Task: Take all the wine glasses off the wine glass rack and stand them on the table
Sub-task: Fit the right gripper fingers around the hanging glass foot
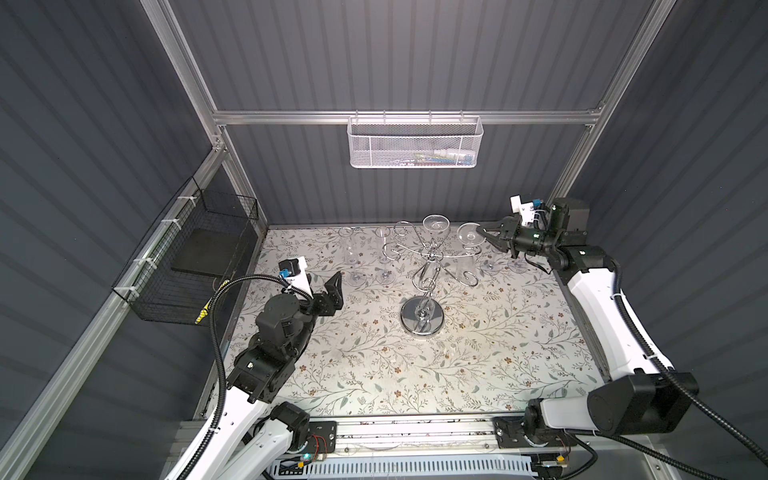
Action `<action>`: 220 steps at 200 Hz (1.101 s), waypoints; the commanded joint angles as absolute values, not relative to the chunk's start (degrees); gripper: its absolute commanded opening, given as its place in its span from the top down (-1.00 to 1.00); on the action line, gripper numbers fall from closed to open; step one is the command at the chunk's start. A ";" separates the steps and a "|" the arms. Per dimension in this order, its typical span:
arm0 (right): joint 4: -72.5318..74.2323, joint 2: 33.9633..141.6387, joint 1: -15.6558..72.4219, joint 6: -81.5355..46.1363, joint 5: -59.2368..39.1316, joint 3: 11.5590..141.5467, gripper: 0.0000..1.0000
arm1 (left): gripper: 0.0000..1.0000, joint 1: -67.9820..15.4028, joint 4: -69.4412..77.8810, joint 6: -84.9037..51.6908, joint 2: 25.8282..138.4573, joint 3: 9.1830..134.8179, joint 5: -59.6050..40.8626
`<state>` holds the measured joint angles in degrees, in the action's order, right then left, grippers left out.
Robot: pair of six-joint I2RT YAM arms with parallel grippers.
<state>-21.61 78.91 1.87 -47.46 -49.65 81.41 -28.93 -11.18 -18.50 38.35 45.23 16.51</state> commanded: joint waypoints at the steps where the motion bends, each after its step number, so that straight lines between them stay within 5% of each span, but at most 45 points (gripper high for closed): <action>1: -21.27 77.99 1.23 -47.80 -49.92 82.23 1.00 | -0.64 -28.83 -10.84 -18.70 37.88 44.30 16.52; 220: -24.20 70.65 1.15 -49.44 -54.05 78.36 1.00 | -0.65 -28.83 -10.90 -18.80 36.63 43.29 16.39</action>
